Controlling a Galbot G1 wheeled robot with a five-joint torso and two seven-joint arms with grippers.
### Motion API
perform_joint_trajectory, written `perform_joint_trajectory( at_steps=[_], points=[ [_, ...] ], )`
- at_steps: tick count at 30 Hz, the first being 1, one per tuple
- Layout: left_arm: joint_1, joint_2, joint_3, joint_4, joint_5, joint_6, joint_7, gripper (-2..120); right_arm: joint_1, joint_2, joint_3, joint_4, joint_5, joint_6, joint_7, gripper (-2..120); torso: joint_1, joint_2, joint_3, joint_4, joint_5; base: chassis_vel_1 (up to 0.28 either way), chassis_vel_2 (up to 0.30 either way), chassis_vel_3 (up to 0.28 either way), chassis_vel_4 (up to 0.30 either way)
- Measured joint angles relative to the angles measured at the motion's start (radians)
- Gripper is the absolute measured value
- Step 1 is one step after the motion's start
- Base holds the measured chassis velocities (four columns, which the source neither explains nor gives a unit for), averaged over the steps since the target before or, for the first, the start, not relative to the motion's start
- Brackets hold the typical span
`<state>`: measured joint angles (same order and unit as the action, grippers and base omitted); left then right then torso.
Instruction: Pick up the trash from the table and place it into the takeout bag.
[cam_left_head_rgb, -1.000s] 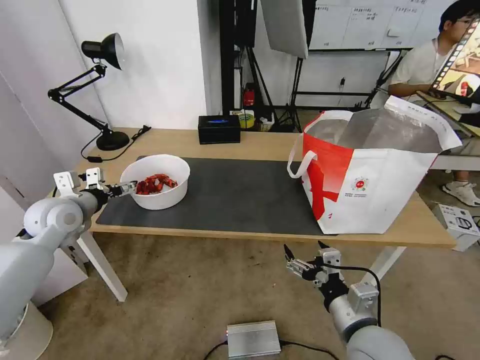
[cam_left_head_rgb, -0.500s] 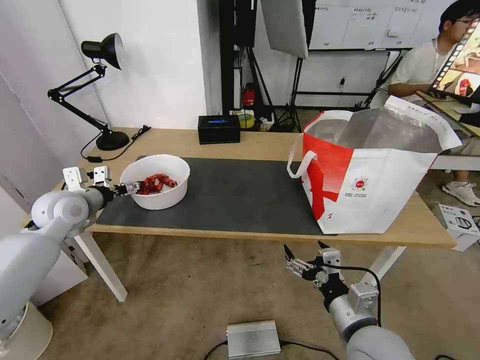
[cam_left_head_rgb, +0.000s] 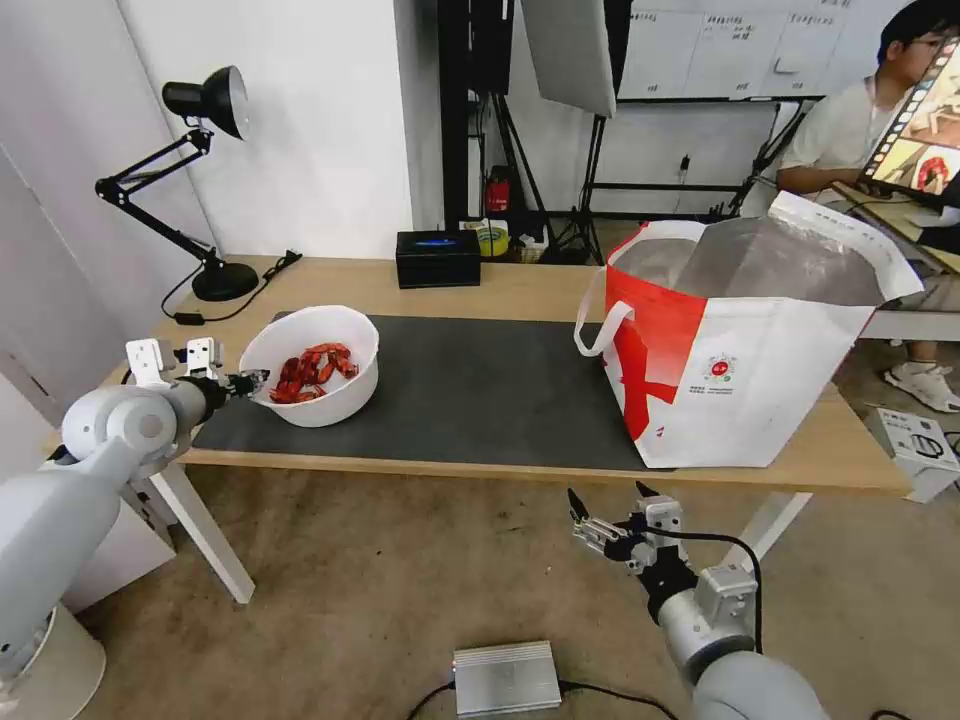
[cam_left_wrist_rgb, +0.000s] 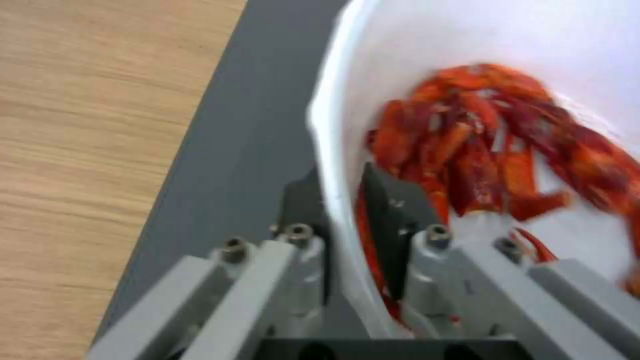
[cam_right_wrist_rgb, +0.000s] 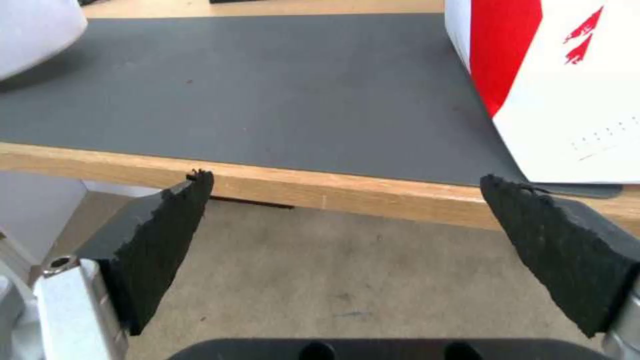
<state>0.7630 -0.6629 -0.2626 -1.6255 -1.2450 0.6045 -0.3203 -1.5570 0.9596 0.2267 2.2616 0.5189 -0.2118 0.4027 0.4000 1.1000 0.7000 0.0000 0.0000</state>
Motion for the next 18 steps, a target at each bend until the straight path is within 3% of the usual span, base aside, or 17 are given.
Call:
perform_joint_trajectory(
  at_steps=[4,18],
  points=[
    [0.003,0.001,0.000,-0.009,0.000,-0.001,-0.001,0,0.000,0.000,0.000,0.000,0.000,0.000,0.000,100,0.000,0.000,0.000,-0.0001,0.0001,0.000,0.000,0.000,0.000],
    [0.008,0.006,-0.010,-0.028,-0.001,-0.003,-0.007,0,0.000,0.000,0.000,0.000,0.000,0.000,0.000,100,0.000,0.000,0.000,0.0001,0.0000,0.000,0.000,0.000,0.000]
  ],
)
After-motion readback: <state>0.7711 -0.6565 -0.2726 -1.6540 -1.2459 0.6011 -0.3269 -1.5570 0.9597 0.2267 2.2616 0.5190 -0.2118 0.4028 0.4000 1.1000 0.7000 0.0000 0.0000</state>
